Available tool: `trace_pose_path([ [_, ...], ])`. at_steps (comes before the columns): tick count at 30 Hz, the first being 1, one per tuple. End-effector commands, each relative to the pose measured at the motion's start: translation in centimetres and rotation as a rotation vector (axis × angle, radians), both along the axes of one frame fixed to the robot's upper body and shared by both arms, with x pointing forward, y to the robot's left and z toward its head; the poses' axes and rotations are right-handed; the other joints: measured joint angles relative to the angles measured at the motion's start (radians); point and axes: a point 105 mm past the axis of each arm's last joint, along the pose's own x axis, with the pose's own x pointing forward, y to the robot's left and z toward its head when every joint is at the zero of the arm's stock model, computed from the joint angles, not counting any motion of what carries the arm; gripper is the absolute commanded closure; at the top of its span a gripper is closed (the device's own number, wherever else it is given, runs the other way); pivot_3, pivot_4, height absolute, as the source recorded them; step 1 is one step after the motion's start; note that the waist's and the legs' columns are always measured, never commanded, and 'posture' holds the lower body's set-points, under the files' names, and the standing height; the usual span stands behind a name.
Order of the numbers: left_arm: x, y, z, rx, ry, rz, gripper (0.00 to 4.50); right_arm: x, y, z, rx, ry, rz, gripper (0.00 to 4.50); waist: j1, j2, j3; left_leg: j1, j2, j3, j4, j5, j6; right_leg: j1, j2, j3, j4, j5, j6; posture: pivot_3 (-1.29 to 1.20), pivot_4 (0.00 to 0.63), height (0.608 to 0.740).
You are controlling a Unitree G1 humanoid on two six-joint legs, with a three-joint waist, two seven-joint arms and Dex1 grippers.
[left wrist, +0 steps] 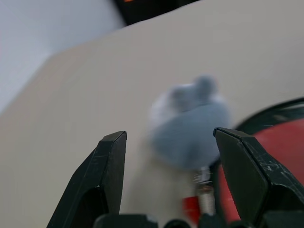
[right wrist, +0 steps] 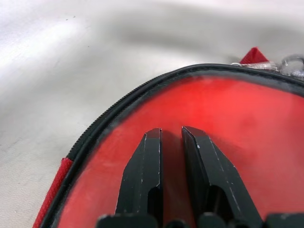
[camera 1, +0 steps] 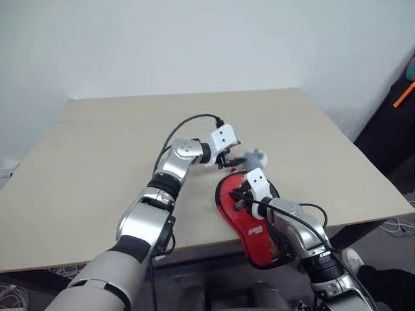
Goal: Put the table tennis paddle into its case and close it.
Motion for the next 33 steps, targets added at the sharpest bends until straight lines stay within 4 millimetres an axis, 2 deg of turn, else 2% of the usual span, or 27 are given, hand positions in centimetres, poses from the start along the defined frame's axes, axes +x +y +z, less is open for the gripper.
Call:
trace_pose_path([
  [1, 1.7, 1.1, 4.7, -0.109, -0.089, 0.090, 1.43, -1.0, 0.0, -2.2, -0.040, 0.088, 0.025, 3.79, 0.000, 0.000, 0.000, 0.000, 0.000, 0.000, 0.000, 0.000, 0.000, 0.000, 0.000, 0.000, 0.000, 0.000, 0.000, 0.00, 0.000, 0.740],
  [5, 2.0, 2.7, 7.1, -0.205, -0.083, 0.121, 1.43, -1.1, -0.2, -1.9, -0.047, 0.086, 0.035, 3.79, -0.001, 0.000, 0.000, 0.000, 0.000, 0.000, 0.000, 0.000, 0.000, 0.000, 0.000, 0.000, 0.000, 0.000, 0.000, 0.00, 0.000, 0.740],
  [8, 1.5, 3.5, 7.3, -0.230, -0.074, 0.105, 1.43, -1.4, -0.8, -1.1, -0.053, 0.073, 0.056, 3.79, 0.000, 0.000, 0.000, 0.000, 0.000, 0.000, 0.000, 0.000, 0.000, 0.000, 0.000, 0.000, 0.000, 0.000, 0.000, 0.00, 0.000, 0.740],
  [11, 0.3, 4.0, 5.9, -0.217, -0.055, 0.072, 2.00, -1.4, -1.3, 1.2, -0.024, 0.045, 0.078, 3.79, 0.000, 0.001, 0.000, 0.000, 0.000, 0.000, 0.000, 0.000, 0.000, 0.000, -0.001, 0.000, 0.000, 0.000, 0.000, 0.00, 0.000, 0.740],
  [15, -1.4, 4.3, 3.9, -0.224, -0.005, 0.064, 3.44, -1.1, -2.2, 4.1, 0.005, 0.008, 0.087, 3.79, 0.001, 0.000, 0.001, -0.001, 0.000, 0.000, 0.000, 0.000, 0.000, -0.001, -0.001, 0.000, 0.001, 0.000, 0.000, 0.00, 0.000, 0.740],
  [18, -3.4, 4.4, 1.5, -0.230, 0.063, 0.061, 4.49, -0.5, -3.5, 6.9, 0.012, -0.030, 0.090, 3.17, 0.000, 0.001, 0.001, -0.002, 0.000, 0.001, 0.001, 0.000, 0.000, -0.002, -0.001, 0.001, 0.001, 0.000, -0.001, 0.00, 0.000, 0.740],
  [23, -5.5, 3.9, -0.5, -0.234, 0.123, 0.058, 4.50, 1.5, -5.6, 10.4, -0.002, -0.092, 0.054, 1.39, 0.005, 0.001, 0.001, -0.001, 0.000, 0.000, 0.001, 0.000, 0.000, -0.001, -0.001, 0.000, 0.001, 0.001, -0.002, 0.00, 0.000, 0.740],
  [26, -6.0, 3.5, -0.9, -0.237, 0.142, 0.056, 4.50, 2.7, -6.5, 11.4, -0.028, -0.127, 0.027, 0.30, 0.005, 0.001, 0.001, -0.001, 0.000, 0.001, 0.001, 0.000, 0.000, -0.001, -0.001, 0.000, 0.000, 0.001, -0.002, 0.00, 0.000, 0.740],
  [27, -6.1, 3.3, -1.2, -0.238, 0.152, 0.055, 4.50, 3.6, -7.1, 11.6, -0.045, -0.143, -0.002, 0.01, 0.004, 0.001, 0.001, -0.001, 0.000, 0.001, 0.001, 0.000, 0.000, -0.001, -0.001, 0.000, 0.000, 0.001, -0.002, 0.00, 0.000, 0.740],
  [29, -6.3, 2.7, -1.8, -0.250, 0.175, 0.059, 4.50, 5.6, -8.1, 11.8, -0.083, -0.169, -0.053, 0.01, 0.004, 0.002, 0.001, -0.001, 0.000, 0.001, 0.001, 0.000, 0.000, -0.001, -0.001, 0.000, 0.000, 0.001, -0.002, 0.00, 0.000, 0.740],
  [33, -6.6, 1.6, -3.0, -0.243, 0.209, 0.058, 4.50, 8.2, -8.8, 11.3, -0.118, -0.185, -0.103, 0.01, 0.004, 0.002, 0.001, 0.000, 0.000, 0.002, 0.001, 0.000, 0.000, -0.001, -0.001, 0.000, 0.000, 0.002, -0.003, 0.00, 0.000, 0.740],
])
